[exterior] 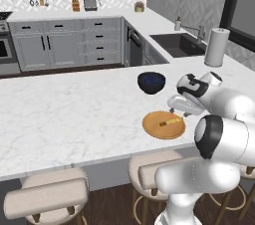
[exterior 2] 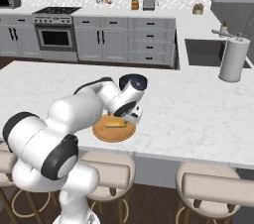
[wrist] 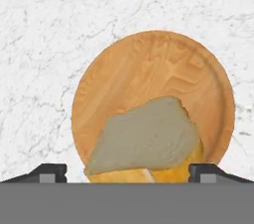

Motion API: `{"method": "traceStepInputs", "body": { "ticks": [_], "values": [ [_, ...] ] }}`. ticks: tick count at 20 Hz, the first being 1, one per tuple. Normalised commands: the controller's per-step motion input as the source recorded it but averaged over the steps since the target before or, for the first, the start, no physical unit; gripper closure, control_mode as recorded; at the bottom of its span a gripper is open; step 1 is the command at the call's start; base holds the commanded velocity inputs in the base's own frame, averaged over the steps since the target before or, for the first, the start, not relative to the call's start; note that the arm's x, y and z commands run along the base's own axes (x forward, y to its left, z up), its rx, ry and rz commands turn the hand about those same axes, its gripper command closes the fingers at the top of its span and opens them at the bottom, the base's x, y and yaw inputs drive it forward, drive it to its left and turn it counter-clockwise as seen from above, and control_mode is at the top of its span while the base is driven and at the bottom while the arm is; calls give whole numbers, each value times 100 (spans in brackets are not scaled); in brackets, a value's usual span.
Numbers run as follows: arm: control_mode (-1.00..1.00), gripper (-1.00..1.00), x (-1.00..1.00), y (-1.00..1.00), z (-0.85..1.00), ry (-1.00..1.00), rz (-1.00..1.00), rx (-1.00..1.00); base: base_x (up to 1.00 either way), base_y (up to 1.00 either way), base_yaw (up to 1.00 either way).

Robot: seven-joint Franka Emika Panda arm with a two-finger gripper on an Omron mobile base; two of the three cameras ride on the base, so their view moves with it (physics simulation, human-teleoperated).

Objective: Start the toaster. Once the lever pops up, take the bread to the plate on the dining counter.

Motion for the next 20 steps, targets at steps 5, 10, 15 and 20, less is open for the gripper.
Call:
{"method": "traceStepInputs", "body": {
  "ticks": [5,10,15,20],
  "values": [
    [-100,-100,-42,-23,18,0,-2,-1,0,0,0],
    [-100,-100,-1,29,37,2,-1,-7,0,0,0],
    [-100,-100,-16,76,19,4,0,-19,0,0,0],
    [-100,-100,-34,62,14,1,0,-21,0,0,0]
  ]
}}
